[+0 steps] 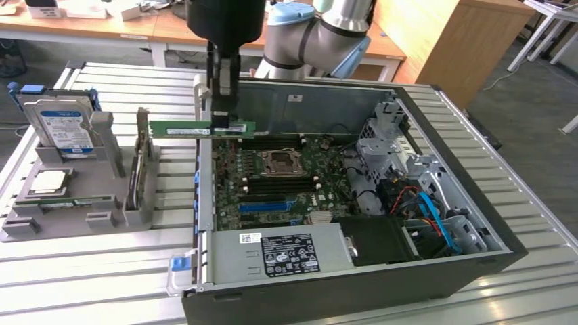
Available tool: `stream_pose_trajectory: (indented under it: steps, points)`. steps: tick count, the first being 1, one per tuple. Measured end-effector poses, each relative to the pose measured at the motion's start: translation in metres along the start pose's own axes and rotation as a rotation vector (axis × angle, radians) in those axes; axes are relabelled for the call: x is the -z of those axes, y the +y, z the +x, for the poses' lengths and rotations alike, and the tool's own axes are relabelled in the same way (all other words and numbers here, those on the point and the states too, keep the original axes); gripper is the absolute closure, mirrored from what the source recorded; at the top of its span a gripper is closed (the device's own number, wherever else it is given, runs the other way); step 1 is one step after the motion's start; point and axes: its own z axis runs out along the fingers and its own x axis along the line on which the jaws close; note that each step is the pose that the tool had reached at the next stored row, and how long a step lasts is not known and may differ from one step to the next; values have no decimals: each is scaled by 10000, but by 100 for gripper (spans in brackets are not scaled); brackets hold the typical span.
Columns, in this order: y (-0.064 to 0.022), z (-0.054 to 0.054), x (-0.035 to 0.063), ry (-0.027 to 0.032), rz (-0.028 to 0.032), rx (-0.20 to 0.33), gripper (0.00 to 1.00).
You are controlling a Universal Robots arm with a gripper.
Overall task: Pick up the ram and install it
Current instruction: 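Pick up the ram and move it above insertion slot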
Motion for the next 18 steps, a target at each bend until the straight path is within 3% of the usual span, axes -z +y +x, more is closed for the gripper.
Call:
stream_pose_trajectory:
  steps: [18]
  points:
    - [-552,0,15,0,1,22,88]
